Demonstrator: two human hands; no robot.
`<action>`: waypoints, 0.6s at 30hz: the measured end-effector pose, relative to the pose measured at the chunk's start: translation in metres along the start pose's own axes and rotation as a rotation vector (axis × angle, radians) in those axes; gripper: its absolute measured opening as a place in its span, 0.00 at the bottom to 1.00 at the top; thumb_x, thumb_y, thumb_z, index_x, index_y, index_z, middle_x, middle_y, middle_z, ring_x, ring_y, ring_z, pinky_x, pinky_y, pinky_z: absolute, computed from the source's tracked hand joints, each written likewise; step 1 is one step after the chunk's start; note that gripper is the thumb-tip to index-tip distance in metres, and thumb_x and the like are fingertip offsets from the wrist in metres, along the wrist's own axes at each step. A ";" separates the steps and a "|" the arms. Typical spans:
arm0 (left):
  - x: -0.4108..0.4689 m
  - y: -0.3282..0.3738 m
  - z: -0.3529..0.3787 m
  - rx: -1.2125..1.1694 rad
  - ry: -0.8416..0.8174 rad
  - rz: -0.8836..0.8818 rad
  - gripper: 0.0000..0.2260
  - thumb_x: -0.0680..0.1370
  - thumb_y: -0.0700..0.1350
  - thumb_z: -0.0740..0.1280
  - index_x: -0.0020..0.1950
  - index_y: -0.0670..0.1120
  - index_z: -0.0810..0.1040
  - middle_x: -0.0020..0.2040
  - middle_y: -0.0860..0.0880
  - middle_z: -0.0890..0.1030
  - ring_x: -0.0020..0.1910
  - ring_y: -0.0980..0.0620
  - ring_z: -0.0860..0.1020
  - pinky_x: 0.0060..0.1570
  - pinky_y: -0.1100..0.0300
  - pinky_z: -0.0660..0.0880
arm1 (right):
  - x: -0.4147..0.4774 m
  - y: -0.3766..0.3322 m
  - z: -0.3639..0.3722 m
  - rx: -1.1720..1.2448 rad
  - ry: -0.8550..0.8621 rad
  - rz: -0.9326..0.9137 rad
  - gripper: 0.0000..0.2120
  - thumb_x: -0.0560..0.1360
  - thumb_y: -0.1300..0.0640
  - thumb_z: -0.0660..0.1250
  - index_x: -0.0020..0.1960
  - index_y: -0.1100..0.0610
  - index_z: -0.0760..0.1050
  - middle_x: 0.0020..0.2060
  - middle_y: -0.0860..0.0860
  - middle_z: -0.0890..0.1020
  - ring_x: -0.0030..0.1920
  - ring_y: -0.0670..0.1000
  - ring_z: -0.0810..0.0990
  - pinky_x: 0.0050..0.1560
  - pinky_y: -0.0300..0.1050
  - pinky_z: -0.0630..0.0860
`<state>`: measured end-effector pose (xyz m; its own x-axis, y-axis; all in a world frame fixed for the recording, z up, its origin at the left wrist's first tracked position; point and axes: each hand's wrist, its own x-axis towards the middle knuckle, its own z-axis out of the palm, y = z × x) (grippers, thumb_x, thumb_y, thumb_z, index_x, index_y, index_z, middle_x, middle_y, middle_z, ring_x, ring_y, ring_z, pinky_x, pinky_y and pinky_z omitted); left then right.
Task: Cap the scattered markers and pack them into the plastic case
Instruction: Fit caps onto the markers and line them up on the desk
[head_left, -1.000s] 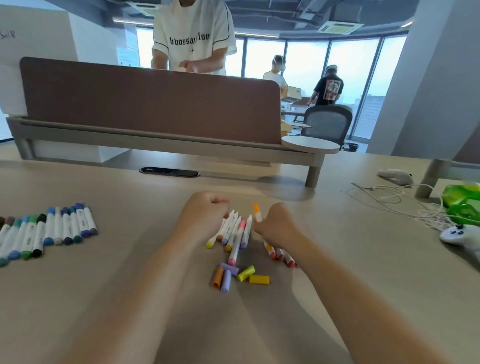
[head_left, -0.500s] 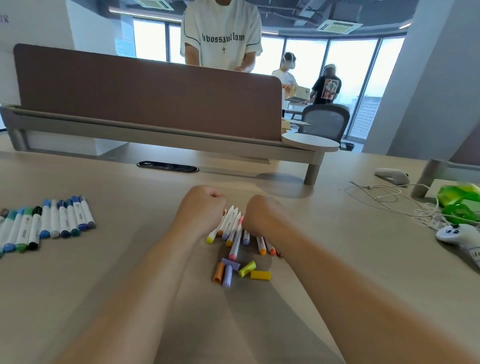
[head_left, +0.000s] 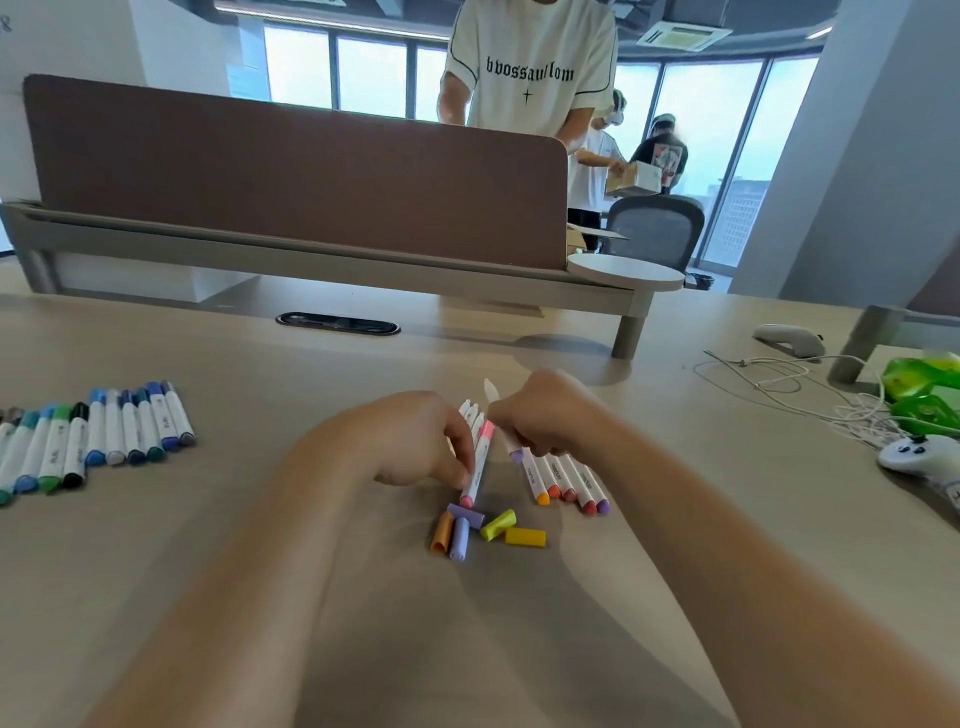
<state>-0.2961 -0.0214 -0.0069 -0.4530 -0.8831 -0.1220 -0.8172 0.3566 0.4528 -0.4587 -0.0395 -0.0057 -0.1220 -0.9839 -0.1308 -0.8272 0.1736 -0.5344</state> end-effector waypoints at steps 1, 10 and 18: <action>-0.001 0.000 0.000 0.025 -0.026 0.001 0.02 0.73 0.48 0.74 0.45 0.53 0.84 0.39 0.57 0.78 0.40 0.57 0.75 0.37 0.62 0.68 | -0.008 0.004 -0.003 0.094 -0.017 -0.005 0.14 0.72 0.57 0.64 0.28 0.60 0.73 0.24 0.54 0.75 0.25 0.51 0.67 0.28 0.40 0.65; 0.001 0.002 0.007 0.149 -0.161 -0.021 0.06 0.73 0.49 0.74 0.39 0.55 0.79 0.39 0.57 0.78 0.38 0.57 0.74 0.37 0.63 0.68 | -0.020 0.028 0.014 0.388 -0.071 -0.087 0.14 0.72 0.56 0.64 0.30 0.61 0.76 0.26 0.58 0.78 0.27 0.53 0.67 0.31 0.44 0.65; 0.004 0.010 0.017 0.261 -0.162 -0.058 0.11 0.74 0.52 0.73 0.48 0.45 0.83 0.48 0.46 0.82 0.40 0.52 0.73 0.33 0.63 0.67 | -0.021 0.029 0.014 0.496 -0.011 -0.078 0.15 0.74 0.58 0.63 0.29 0.58 0.70 0.18 0.50 0.72 0.23 0.49 0.65 0.29 0.42 0.63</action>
<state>-0.3119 -0.0161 -0.0177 -0.4366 -0.8518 -0.2896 -0.8978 0.3915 0.2019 -0.4722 -0.0128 -0.0299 -0.0621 -0.9947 -0.0825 -0.4732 0.1022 -0.8750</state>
